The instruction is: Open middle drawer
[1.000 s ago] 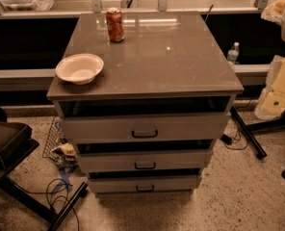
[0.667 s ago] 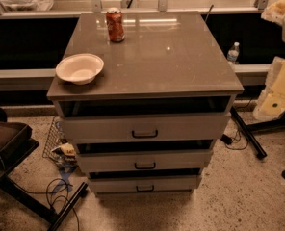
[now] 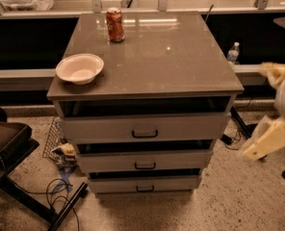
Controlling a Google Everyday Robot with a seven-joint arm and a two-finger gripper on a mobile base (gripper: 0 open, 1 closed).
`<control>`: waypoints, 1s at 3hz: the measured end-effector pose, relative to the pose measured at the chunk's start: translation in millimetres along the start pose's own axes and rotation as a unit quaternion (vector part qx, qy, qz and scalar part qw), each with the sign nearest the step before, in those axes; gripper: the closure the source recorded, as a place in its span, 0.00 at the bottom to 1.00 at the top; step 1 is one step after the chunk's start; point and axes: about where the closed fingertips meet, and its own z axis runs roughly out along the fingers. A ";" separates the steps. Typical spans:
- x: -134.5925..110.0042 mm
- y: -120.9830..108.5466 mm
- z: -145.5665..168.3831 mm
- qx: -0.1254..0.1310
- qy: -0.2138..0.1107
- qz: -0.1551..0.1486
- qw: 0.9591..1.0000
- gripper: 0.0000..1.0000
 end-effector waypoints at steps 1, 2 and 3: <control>29.7 16.8 37.1 0.007 -0.036 0.020 0.999 0.00; 51.5 32.0 79.3 -0.004 -0.040 0.023 0.999 0.00; 71.4 44.0 116.0 -0.026 -0.011 -0.001 1.000 0.00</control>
Offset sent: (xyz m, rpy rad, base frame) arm 0.0132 -0.0005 -0.1670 0.0783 0.0260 0.0181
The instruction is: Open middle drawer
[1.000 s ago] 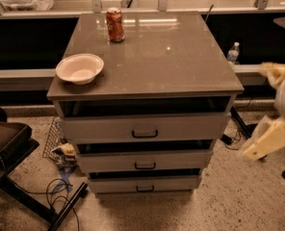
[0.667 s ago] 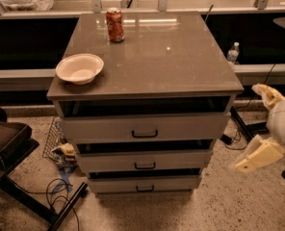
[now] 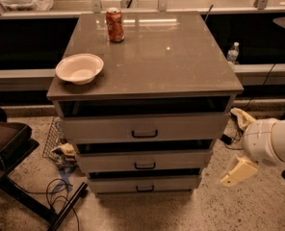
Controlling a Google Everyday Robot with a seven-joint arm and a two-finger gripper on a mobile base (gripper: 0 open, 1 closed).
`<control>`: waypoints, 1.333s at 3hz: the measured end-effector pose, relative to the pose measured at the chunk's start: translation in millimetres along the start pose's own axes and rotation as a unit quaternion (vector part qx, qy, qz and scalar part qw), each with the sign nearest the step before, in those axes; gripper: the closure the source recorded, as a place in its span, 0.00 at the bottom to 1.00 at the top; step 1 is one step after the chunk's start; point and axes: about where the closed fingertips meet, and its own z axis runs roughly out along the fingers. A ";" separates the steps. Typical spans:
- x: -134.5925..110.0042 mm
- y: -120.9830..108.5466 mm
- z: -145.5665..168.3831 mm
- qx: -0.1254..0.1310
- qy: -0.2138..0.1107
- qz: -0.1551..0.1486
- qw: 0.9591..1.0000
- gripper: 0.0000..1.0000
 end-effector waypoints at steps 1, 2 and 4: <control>0.0 0.0 0.0 0.000 0.000 0.000 1.000 0.00; -3.8 0.9 45.5 -0.018 -0.011 0.007 1.000 0.00; 33.5 11.8 101.5 -0.048 -0.016 -0.034 0.998 0.00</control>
Offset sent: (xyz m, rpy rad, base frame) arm 0.0435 0.0469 -0.0638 0.0733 0.0588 0.0270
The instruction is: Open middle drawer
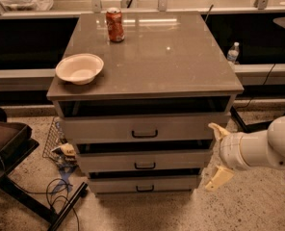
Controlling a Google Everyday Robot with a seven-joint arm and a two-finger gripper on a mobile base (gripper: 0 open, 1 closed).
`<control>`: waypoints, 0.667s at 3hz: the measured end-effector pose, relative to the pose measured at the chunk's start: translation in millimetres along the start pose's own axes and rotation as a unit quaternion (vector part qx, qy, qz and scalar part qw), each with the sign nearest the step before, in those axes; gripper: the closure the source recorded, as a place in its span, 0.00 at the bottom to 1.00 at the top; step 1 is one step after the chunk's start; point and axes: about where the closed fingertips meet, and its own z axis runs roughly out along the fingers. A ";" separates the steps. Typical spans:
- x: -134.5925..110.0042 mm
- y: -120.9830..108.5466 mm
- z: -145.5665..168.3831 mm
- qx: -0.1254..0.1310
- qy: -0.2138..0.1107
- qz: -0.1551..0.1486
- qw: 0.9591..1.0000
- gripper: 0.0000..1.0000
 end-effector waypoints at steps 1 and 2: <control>25.8 8.4 20.9 -0.012 0.006 -0.048 0.999 0.00; 50.2 14.5 42.9 -0.025 0.012 -0.083 0.996 0.00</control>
Offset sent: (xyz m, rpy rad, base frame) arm 0.0022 -0.0313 -0.1088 -0.1289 -0.0432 0.2312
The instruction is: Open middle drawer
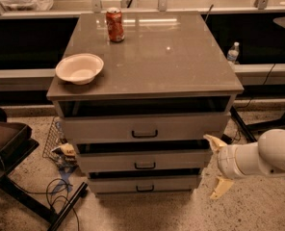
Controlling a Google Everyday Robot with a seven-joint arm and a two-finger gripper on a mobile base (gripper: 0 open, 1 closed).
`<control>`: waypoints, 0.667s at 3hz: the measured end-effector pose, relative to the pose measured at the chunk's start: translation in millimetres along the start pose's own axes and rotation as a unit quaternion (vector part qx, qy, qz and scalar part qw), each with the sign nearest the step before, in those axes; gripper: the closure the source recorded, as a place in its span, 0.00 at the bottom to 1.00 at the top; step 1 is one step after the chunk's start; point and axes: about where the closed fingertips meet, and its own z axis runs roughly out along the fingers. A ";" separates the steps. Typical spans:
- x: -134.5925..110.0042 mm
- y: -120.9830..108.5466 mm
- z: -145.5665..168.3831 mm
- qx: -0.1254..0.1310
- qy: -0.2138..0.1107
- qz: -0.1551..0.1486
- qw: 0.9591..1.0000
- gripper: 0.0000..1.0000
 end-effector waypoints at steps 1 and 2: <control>31.0 10.8 63.6 -0.028 0.013 -0.030 0.999 0.00; 25.8 16.9 74.8 -0.032 0.010 -0.026 0.999 0.00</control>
Offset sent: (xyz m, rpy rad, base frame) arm 0.0227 0.0037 -0.1049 -0.0857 0.0401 0.0592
